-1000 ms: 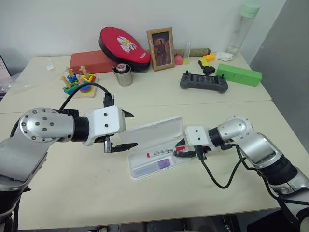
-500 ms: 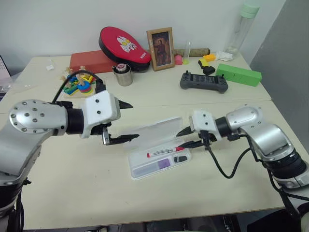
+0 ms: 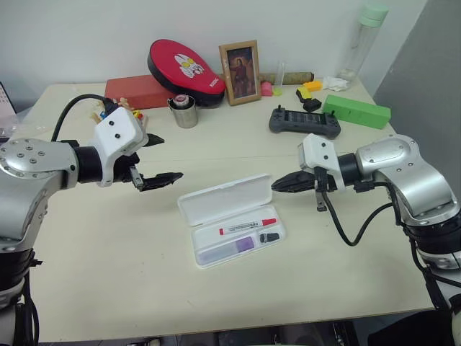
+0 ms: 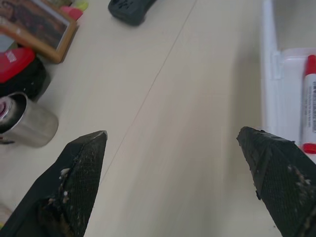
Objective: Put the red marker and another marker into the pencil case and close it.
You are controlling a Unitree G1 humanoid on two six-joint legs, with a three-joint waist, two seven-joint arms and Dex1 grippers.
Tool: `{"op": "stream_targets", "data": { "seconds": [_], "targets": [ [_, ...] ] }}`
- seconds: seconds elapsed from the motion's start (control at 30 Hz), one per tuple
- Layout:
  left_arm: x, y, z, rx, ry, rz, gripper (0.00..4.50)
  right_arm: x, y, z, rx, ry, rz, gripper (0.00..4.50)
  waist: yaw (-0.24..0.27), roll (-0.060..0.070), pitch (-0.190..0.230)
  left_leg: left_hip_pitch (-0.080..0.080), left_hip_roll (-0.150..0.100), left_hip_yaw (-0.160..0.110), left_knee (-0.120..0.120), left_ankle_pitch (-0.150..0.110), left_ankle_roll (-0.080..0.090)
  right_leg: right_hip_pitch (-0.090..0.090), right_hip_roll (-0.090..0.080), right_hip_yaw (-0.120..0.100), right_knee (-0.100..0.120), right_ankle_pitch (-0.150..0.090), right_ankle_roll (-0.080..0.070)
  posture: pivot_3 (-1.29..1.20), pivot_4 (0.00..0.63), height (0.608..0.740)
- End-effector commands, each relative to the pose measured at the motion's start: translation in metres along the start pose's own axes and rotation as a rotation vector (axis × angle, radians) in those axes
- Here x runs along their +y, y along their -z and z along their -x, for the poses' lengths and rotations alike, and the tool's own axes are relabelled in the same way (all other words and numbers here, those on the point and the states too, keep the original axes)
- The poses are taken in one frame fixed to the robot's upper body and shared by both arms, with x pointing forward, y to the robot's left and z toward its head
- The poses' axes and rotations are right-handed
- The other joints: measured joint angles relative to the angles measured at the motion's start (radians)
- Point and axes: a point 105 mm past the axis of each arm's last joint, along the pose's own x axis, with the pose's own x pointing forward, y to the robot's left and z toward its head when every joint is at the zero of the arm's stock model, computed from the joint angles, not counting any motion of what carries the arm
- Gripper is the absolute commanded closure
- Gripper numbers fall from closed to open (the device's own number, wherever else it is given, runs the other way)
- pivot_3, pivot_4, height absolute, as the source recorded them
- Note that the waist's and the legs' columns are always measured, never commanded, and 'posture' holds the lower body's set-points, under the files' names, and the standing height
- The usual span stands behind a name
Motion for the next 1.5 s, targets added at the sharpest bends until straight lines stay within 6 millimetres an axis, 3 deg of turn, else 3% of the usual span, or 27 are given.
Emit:
{"op": "stream_targets", "data": {
  "seconds": [0.03, 0.6, 0.83, 1.0, 1.13, 1.5],
  "targets": [
    [0.006, -0.003, 0.001, -0.009, -0.022, -0.006, 0.73, -0.004, -0.014, 0.008, -0.026, 0.025, 0.041, 4.50, 0.000, 0.000, 0.000, 0.000, 0.000, 0.000, 0.000, 0.000, 0.000, 0.000, 0.000, 0.000, 0.000, 0.000, 0.000, 0.00, 0.150, 0.740],
    [-0.015, 0.025, -0.023, 0.051, 0.153, 0.009, 4.45, -0.003, -0.025, 0.009, -0.049, 0.011, 0.066, 4.50, 0.000, 0.000, 0.000, 0.000, 0.000, 0.000, 0.000, 0.000, 0.000, -0.001, 0.000, 0.000, 0.000, 0.000, 0.000, 0.00, 0.150, 0.740],
    [-0.020, 0.027, -0.040, 0.040, 0.235, -0.017, 4.45, 0.000, -0.020, 0.015, -0.014, -0.013, 0.066, 4.50, 0.001, 0.000, 0.000, -0.001, 0.000, 0.000, 0.000, 0.000, 0.000, -0.001, 0.000, 0.000, 0.000, 0.000, 0.000, 0.00, 0.150, 0.740],
    [-0.021, 0.018, -0.054, 0.008, 0.261, -0.036, 4.45, -0.020, 0.000, 0.040, 0.067, 0.088, 0.020, 4.50, 0.002, 0.000, 0.000, -0.001, 0.000, 0.000, 0.001, 0.000, 0.000, -0.001, 0.000, 0.000, 0.000, 0.000, 0.000, 0.00, 0.150, 0.740],
    [-0.022, 0.015, -0.062, -0.005, 0.277, -0.044, 4.45, -0.016, 0.012, 0.052, 0.120, 0.086, 0.008, 4.50, 0.002, 0.000, 0.000, -0.001, 0.000, 0.000, 0.001, 0.000, 0.000, -0.001, 0.000, 0.000, 0.000, 0.000, 0.000, 0.00, 0.150, 0.740],
    [-0.043, 0.005, -0.072, -0.034, 0.401, -0.052, 4.45, -0.003, 0.011, 0.047, 0.099, 0.056, -0.012, 4.50, -0.002, 0.000, 0.000, -0.001, 0.000, 0.001, 0.001, 0.000, 0.000, -0.001, 0.000, 0.001, 0.001, 0.000, 0.000, 0.00, 0.150, 0.740]
  ]
}}
